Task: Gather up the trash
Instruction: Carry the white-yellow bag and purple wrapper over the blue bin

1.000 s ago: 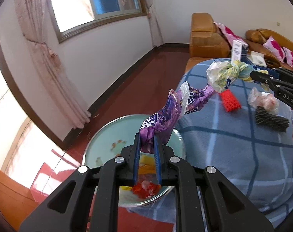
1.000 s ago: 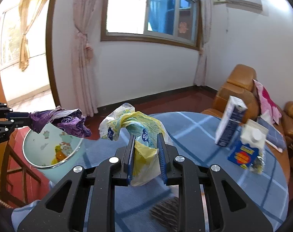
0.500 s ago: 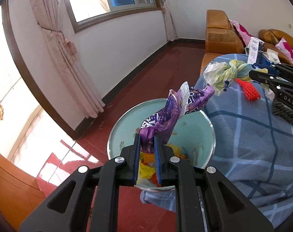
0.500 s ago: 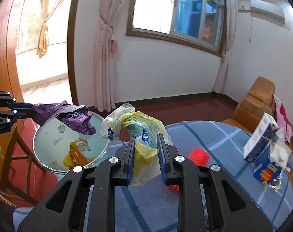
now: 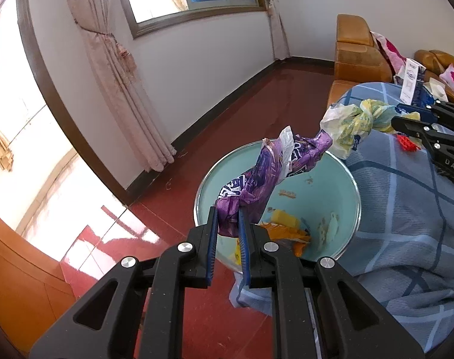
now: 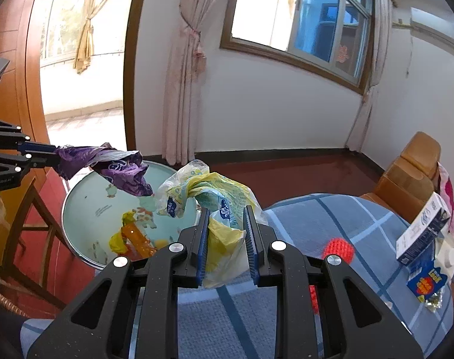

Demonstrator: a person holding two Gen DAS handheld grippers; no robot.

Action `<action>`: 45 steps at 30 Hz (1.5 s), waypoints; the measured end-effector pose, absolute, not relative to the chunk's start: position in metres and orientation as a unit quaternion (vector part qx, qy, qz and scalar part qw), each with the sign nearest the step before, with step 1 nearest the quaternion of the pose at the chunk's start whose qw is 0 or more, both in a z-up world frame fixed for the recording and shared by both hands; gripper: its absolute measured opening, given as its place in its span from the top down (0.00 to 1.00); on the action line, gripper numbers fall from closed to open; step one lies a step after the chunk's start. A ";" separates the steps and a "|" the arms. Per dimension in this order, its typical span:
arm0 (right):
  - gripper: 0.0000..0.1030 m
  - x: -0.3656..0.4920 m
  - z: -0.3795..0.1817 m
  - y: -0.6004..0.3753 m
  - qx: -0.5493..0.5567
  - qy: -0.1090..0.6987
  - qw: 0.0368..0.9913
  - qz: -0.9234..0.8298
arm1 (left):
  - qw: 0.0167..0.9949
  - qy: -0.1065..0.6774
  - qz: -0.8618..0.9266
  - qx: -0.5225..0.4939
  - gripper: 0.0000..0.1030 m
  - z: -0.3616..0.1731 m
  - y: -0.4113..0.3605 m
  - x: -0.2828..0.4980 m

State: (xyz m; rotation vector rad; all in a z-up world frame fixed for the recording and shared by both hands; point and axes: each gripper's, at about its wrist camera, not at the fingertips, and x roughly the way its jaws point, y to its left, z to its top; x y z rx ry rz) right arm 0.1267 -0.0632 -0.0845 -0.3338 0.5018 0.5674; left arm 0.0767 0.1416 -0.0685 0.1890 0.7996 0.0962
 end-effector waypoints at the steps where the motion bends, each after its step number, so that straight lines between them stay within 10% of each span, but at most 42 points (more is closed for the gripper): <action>1: 0.78 0.127 -0.085 -0.061 -0.165 0.245 0.914 0.278 | 0.915 0.390 0.048 0.090 0.87 -0.069 0.143 0.077; 45: 0.74 0.123 -0.088 -0.038 -0.193 0.244 0.898 0.311 | 0.913 0.396 0.056 0.078 0.86 -0.073 0.152 0.073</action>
